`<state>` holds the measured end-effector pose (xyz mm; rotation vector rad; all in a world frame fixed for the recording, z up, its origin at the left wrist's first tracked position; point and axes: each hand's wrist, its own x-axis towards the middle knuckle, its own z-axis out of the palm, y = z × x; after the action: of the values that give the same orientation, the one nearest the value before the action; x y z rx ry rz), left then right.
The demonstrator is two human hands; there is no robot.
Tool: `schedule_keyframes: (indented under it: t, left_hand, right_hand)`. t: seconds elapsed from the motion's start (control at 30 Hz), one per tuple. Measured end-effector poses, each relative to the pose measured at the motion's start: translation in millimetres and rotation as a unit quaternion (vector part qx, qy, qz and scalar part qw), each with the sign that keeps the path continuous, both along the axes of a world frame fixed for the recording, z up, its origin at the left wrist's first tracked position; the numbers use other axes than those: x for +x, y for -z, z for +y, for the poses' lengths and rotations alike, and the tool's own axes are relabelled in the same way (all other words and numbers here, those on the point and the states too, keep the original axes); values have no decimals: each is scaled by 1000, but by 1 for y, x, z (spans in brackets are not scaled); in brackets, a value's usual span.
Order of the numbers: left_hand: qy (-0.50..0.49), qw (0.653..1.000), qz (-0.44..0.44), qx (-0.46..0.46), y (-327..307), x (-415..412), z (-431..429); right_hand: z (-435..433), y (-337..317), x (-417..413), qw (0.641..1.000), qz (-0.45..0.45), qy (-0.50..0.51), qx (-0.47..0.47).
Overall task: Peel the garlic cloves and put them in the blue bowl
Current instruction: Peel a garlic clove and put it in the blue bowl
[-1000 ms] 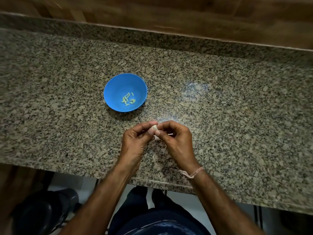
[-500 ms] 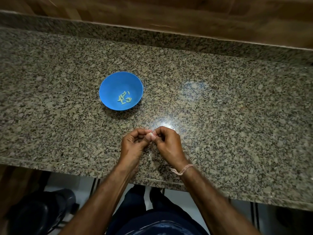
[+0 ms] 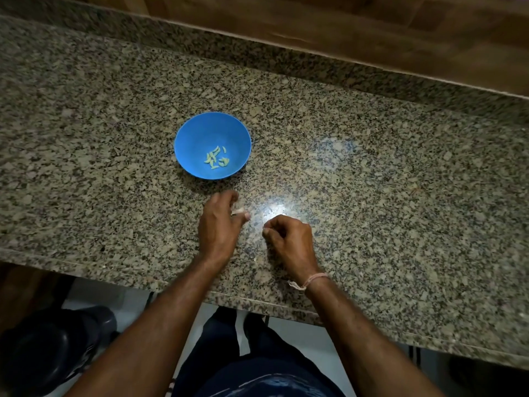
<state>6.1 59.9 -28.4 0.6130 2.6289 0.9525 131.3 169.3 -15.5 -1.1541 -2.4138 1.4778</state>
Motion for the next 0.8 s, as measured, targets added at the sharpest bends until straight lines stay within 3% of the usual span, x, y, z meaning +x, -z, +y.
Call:
schedule_keyframes:
  t: [0.13, 0.6, 0.63, 0.7, 0.8]
  left_hand:
    - [-9, 995, 93, -34, 6, 22, -13]
    - [7, 999, 20, -44, 16, 46, -25]
    - [2, 1000, -6, -29, 15, 46, -24]
    - [-26, 995, -90, 36, 12, 47, -21]
    - [-89, 970, -195, 118, 3, 49, -19]
  right_hand:
    - [-1, 4, 0, 999, -23, -22, 38]
    - [-10, -5, -14, 986, -92, -60, 126]
    - [-8, -4, -14, 992, -80, -46, 89]
    - [-2, -4, -11, 996, -30, 1, -78]
    - [-2, -7, -1, 952, 30, 64, -298]
